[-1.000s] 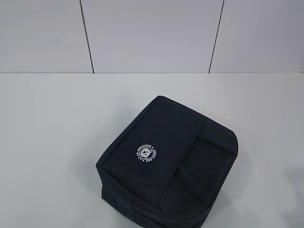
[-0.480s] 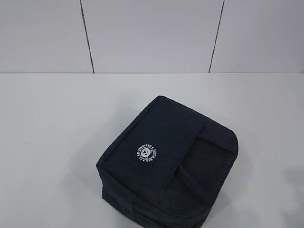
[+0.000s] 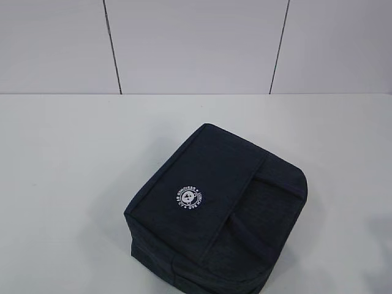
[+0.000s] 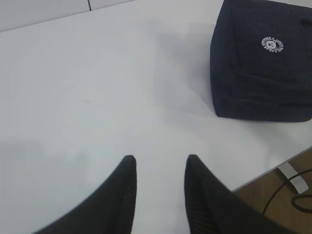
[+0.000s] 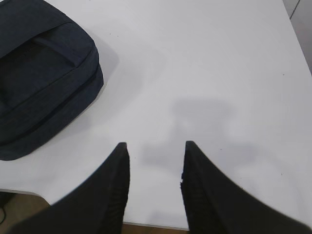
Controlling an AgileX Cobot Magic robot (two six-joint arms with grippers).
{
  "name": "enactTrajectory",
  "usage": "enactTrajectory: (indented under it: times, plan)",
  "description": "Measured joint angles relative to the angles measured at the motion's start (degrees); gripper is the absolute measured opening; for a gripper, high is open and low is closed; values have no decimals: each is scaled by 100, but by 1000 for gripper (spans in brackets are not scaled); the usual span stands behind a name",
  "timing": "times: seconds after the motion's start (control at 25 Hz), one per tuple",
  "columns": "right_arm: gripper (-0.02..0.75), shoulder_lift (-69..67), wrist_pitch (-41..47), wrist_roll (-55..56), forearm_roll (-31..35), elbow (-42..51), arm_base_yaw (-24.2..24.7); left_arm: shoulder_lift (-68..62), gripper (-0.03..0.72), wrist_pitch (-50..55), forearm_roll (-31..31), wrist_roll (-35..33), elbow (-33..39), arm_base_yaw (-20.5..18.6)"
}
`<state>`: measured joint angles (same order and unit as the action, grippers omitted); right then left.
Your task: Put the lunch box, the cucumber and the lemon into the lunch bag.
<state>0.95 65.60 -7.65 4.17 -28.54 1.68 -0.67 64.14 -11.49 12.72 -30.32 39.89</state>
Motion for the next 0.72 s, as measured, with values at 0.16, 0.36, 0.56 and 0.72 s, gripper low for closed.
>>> enactTrajectory:
  times: [0.16, 0.36, 0.56, 0.72]
  plan:
    - [287, 0, 0, 0, 0, 0, 0, 0, 241, 0, 0, 0, 0, 0]
    - [287, 0, 0, 0, 0, 0, 0, 0, 241, 0, 0, 10, 0, 0]
    - [287, 0, 0, 0, 0, 0, 0, 0, 241, 0, 0, 10, 0, 0]
    - [287, 0, 0, 0, 0, 0, 84, 0, 241, 0, 0, 10, 0, -108]
